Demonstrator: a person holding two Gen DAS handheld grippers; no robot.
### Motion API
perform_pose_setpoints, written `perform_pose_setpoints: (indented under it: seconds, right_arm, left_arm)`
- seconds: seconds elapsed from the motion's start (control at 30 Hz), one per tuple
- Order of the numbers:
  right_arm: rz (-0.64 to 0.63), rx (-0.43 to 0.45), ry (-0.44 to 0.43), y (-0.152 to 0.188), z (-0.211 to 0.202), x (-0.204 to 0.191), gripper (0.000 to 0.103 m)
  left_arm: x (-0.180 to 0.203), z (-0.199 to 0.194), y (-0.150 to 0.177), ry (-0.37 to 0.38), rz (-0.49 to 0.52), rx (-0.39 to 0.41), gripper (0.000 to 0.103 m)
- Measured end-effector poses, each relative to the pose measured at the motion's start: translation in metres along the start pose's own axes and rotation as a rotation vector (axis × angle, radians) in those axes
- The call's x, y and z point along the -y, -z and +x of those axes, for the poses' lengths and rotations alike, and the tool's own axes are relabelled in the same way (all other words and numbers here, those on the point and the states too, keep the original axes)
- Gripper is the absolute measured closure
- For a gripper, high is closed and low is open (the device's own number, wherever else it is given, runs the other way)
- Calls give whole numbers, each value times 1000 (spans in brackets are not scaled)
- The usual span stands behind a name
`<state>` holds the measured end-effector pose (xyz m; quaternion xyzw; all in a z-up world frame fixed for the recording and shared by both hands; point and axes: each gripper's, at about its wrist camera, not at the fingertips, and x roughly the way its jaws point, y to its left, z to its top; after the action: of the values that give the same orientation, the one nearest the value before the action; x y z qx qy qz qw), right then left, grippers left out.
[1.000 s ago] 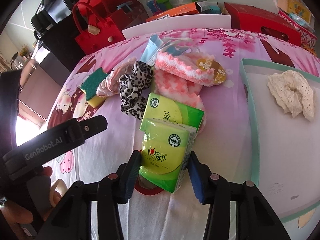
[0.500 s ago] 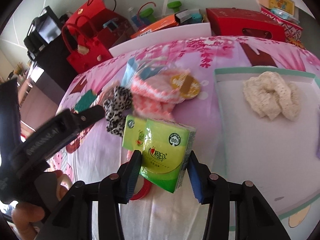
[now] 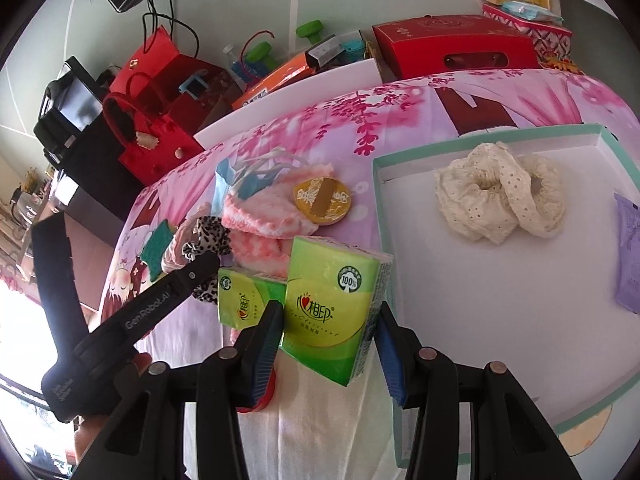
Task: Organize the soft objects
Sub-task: 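Grasp the leopard scrunchie with the left tool while the right lifts the tissue pack, then lower the leopard scrunchie into the tray with the left tool while the right drops the tissue pack there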
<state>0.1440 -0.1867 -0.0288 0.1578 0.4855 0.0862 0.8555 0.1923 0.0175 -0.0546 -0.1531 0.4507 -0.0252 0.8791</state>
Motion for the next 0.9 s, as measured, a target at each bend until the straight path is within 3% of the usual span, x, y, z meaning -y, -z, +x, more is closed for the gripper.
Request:
perform_pose_setpoints:
  seconds: [0.37, 0.63, 0.9]
  right_arm:
    - [1, -19, 9, 1, 5, 3, 54]
    - [2, 0, 9, 0, -1, 3, 54]
    - [15, 46, 1, -3, -13, 4, 54]
  left_arm:
    - [-2, -1, 2, -29, 6, 17, 88]
    - [-2, -36, -2, 8, -1, 117, 89]
    - [9, -75, -4, 79, 10, 283, 89]
